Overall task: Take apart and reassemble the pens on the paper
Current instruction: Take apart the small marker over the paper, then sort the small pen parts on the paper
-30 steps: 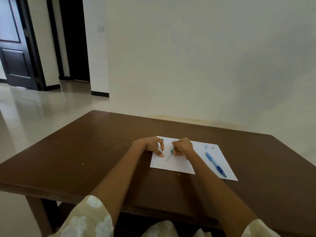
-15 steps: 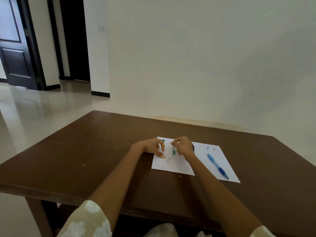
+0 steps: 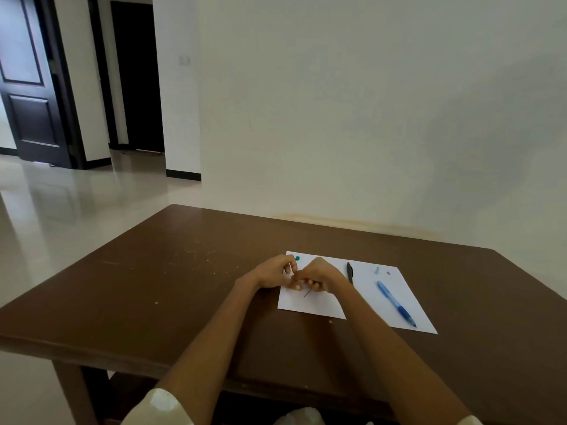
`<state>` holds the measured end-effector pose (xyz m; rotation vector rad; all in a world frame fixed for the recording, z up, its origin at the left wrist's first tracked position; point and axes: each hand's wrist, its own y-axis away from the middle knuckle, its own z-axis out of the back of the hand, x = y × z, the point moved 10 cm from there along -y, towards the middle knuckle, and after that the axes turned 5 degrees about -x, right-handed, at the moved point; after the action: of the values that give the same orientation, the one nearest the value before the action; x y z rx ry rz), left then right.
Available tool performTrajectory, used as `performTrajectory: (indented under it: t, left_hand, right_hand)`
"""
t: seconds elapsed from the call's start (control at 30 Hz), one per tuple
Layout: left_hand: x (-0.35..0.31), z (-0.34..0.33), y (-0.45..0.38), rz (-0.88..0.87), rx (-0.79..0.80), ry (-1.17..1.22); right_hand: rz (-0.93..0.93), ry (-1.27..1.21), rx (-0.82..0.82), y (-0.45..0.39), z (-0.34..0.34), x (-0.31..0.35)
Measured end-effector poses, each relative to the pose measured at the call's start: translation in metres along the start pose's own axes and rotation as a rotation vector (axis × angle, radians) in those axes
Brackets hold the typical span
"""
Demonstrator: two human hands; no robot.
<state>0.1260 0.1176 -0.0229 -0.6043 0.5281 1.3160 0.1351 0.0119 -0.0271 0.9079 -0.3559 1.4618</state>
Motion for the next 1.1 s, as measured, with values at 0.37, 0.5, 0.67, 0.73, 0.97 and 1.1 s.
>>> performTrajectory:
  t: [0.37, 0.5, 0.67, 0.73, 0.97, 1.1]
  left_hand:
    - [-0.046, -0.009, -0.003, -0.237, -0.155, -0.32]
    - [-0.06, -0.024, -0.014, -0.286, -0.083, -0.441]
    - [-0.062, -0.018, -0.023, -0.289, -0.087, -0.452]
    - [-0.06, -0.014, -0.024, -0.284, -0.138, -0.431]
    - [-0.036, 0.013, -0.01, -0.131, -0.463, -0.008]
    - [-0.029, 0.018, -0.006, -0.078, -0.515, 0.205]
  right_hand:
    - [0.149, -0.543, -0.29, 0.004, 0.079, -0.02]
    - [0.155, -0.647, -0.312, 0.0, 0.076, -0.033]
    - [0.175, -0.695, -0.333, -0.005, 0.073, -0.039]
    - [0.178, -0.737, -0.352, -0.006, 0.073, -0.041]
    - [0.208, -0.869, -0.395, -0.003, 0.064, -0.037]
    - [0.234, -0.958, -0.314, -0.002, 0.058, -0.025]
